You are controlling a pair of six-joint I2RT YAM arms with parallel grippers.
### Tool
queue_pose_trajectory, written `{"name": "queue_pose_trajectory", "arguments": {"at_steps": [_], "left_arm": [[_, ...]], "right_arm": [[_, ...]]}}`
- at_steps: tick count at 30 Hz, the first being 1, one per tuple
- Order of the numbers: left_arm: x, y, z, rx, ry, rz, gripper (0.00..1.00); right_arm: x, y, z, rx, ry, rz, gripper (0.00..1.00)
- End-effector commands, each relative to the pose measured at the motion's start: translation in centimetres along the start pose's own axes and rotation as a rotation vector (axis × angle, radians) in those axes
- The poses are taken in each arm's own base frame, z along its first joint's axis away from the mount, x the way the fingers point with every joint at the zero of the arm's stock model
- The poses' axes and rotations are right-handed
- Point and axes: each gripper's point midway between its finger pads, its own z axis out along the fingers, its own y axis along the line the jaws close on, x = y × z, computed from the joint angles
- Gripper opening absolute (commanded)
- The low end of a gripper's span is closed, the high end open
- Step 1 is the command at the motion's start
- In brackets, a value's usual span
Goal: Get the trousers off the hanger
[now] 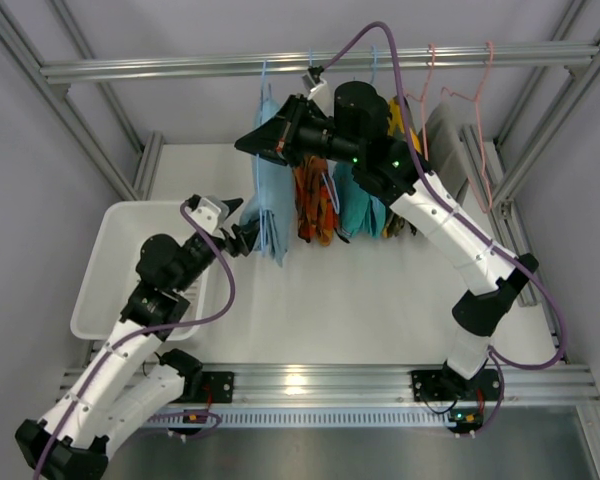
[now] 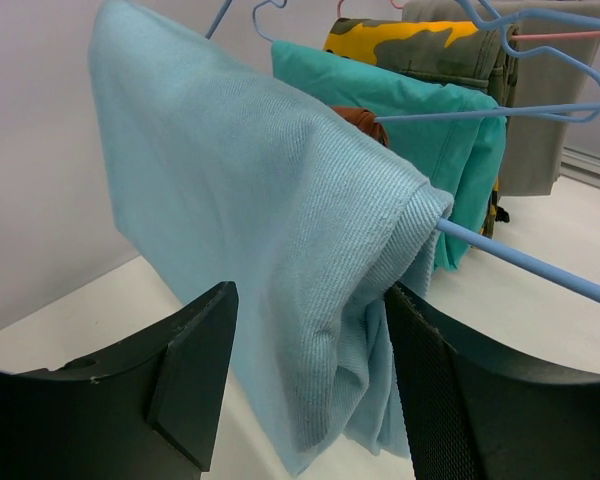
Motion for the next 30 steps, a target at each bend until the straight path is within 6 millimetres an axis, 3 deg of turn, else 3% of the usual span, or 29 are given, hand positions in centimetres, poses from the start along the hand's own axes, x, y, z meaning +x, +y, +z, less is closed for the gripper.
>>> {"name": "queue_pose_trajectory", "arguments": {"at_steps": [1,8,11,16,18,19,22,25,26,30], "left_arm": [[-1.3,0.6,0.9,-0.025,-0.052,-0.001,0.66],[-2.6,0.8,2.3,-0.029,-0.093,-0.047,0.73],[-3.0,1.2,2.6,-0.046,-0.105,-0.051,0.70],[-3.9,2.4,2.6,-0.104,-0.120,-0.036,0.45],[-4.4,2.3,2.6,-0.097,-0.128,-0.037,0.34],[-4.8,2.2,2.6,-0.092,-0.135,-0.037,0.23],[-6.4,2.0,2.3,-0.076,-0.156,-0.035,0.09],[-8.3,2.1,1.7,-0.080,-0.177,-0.017,0.00],[-9.4,2.2,1.2,-0.089,-0.199,-0.011,0.00],[-10.9,3.3,0.3,-0.155,-0.213,0.008,0.00]], "right_arm": [[-2.4,10.2,-4.5,-0.311,-0.108,-0.136,0.00],[-2.1,9.5,-4.0,-0.297,-0.099,-0.125,0.00],[-1.8,9.6,-3.8,-0.300,-0.090,-0.122,0.00],[-1.5,9.3,-3.8,-0.295,-0.082,-0.127,0.00],[-1.4,9.1,-3.7,-0.291,-0.081,-0.131,0.00],[-1.3,8.9,-3.7,-0.288,-0.082,-0.139,0.00],[-1.5,7.7,-3.6,-0.261,-0.086,-0.151,0.00],[-2.1,6.2,-3.6,-0.234,-0.096,-0.160,0.00],[-2.3,5.9,-3.6,-0.228,-0.100,-0.161,0.00],[-2.9,5.0,-4.1,-0.216,-0.108,-0.171,0.00]]}}
